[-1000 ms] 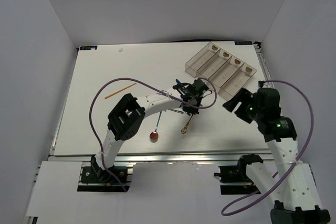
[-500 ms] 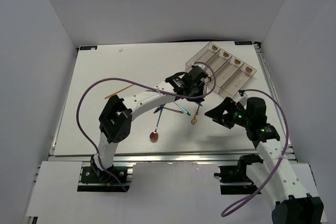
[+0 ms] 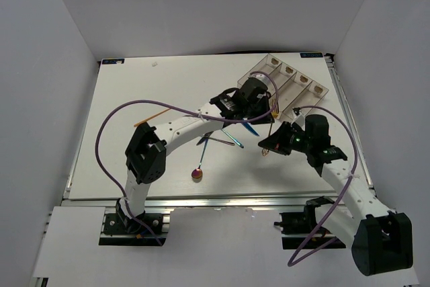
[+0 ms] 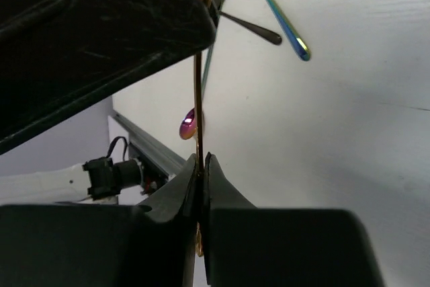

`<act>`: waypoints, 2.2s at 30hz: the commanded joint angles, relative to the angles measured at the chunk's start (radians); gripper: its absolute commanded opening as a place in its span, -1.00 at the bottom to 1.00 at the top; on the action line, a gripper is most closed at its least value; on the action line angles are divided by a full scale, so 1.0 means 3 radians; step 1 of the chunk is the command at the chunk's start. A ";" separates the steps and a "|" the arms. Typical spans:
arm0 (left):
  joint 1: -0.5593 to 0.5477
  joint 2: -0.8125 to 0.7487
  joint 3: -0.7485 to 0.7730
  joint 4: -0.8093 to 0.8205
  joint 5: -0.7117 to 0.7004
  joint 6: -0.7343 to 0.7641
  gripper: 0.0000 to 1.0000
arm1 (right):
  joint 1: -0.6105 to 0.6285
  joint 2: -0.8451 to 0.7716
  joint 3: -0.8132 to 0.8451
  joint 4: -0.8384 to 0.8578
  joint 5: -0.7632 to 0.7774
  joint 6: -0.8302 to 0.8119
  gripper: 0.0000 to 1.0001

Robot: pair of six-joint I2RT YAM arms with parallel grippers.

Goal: Sort the eating utensils into containers

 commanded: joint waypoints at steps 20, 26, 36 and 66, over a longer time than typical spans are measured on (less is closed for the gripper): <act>0.0915 -0.1082 0.0122 -0.1722 -0.1667 0.0586 0.96 | -0.0772 0.2178 0.2676 -0.1703 0.2274 -0.0458 -1.00; 0.0920 -0.1373 -0.0298 -0.1799 -0.1809 0.0734 0.96 | -0.0839 0.2542 0.2825 -0.1545 0.2295 -0.0468 -1.00; 0.0925 -0.1512 -0.0625 -0.1917 -0.1968 0.0841 0.96 | -0.0855 0.2864 0.2814 -0.1350 0.2198 -0.0427 -0.41; 0.1094 -0.2605 -0.1556 -0.2193 -0.2015 -0.0140 0.96 | 0.1743 0.3743 0.3771 -0.1453 0.2234 -0.2677 0.20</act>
